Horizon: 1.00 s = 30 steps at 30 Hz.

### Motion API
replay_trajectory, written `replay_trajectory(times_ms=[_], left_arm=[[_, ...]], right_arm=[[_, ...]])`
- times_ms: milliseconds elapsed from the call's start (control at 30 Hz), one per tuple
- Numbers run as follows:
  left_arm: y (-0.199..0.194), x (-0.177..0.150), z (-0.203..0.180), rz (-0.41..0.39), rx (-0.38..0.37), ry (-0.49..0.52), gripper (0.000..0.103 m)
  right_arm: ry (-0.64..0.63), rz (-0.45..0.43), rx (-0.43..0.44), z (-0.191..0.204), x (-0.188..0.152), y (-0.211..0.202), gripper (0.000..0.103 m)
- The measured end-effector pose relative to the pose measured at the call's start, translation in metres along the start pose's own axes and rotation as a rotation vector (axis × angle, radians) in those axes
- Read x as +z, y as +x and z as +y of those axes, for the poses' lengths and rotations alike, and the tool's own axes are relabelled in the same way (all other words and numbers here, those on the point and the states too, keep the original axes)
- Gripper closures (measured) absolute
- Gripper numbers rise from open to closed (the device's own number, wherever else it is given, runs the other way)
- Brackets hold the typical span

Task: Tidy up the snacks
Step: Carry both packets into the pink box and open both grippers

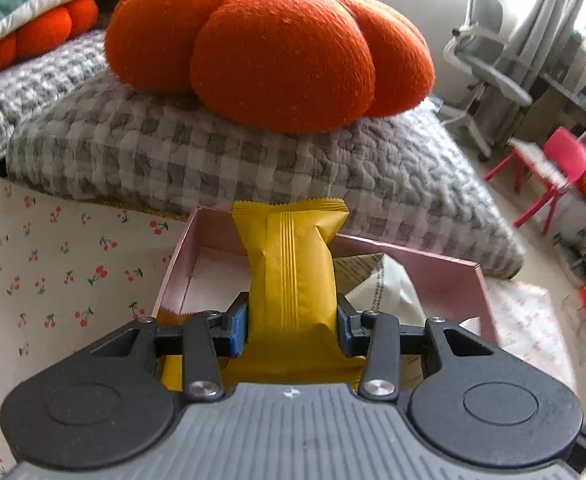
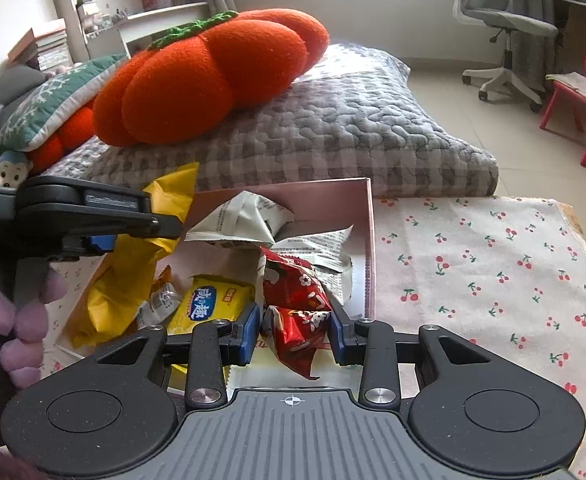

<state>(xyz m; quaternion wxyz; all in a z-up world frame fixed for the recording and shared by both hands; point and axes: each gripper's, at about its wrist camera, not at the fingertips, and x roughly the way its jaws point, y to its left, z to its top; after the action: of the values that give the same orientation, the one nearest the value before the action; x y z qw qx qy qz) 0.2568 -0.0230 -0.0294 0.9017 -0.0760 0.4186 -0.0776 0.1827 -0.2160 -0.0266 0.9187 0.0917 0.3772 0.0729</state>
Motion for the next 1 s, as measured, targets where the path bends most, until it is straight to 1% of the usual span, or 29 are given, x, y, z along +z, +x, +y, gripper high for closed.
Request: replay_trajectory(times_ms=[100, 233, 267, 333, 400, 433, 467, 533, 567, 700, 733, 867, 1000], left_arm=[[0.004, 0.001, -0.01, 0.016, 0.047, 0.036, 0.063], [0.011, 0.004, -0.011, 0.035, 0.067, 0.03, 0.061], [0.011, 0.005, -0.011, 0.036, 0.064, 0.021, 0.06], [0.01, 0.006, -0.009, 0.033, 0.051, 0.001, 0.056], [0.006, 0.005, -0.002, 0.023, 0.003, -0.037, 0.055], [0.004, 0.003, 0.001, 0.017, -0.019, -0.043, 0.051], [0.001, 0.002, 0.002, 0.016, -0.037, -0.034, 0.045], [-0.003, 0.001, 0.001, 0.001, -0.04, -0.003, 0.039], [-0.008, 0.0, 0.0, -0.012, -0.043, 0.017, 0.035], [-0.024, -0.004, -0.003, -0.035, -0.067, 0.063, 0.028], [-0.03, -0.005, -0.004, -0.041, -0.072, 0.077, 0.024], [-0.048, -0.008, -0.005, -0.066, -0.077, 0.135, 0.016], [-0.063, -0.018, -0.005, -0.066, -0.08, 0.162, 0.012]], right_arm=[[-0.014, 0.002, -0.008, 0.0, 0.001, -0.003, 0.069], [-0.032, 0.007, -0.017, -0.001, 0.002, -0.005, 0.069], [-0.032, 0.008, -0.018, -0.001, 0.003, -0.005, 0.068], [-0.03, 0.008, -0.018, -0.001, 0.003, -0.006, 0.067], [-0.024, 0.004, -0.016, -0.002, 0.003, -0.008, 0.067], [-0.02, 0.005, -0.01, -0.002, 0.003, -0.009, 0.065], [-0.017, 0.006, -0.005, -0.002, 0.004, -0.01, 0.062], [-0.012, -0.004, -0.005, -0.002, 0.005, -0.013, 0.048], [-0.007, -0.01, -0.005, -0.002, 0.006, -0.014, 0.046], [0.024, -0.019, 0.017, -0.003, 0.008, -0.021, 0.03], [0.027, -0.023, 0.02, -0.003, 0.008, -0.023, 0.027], [0.033, -0.035, 0.02, -0.004, 0.006, -0.033, 0.022], [0.066, -0.038, 0.031, -0.009, 0.003, -0.045, 0.018]])
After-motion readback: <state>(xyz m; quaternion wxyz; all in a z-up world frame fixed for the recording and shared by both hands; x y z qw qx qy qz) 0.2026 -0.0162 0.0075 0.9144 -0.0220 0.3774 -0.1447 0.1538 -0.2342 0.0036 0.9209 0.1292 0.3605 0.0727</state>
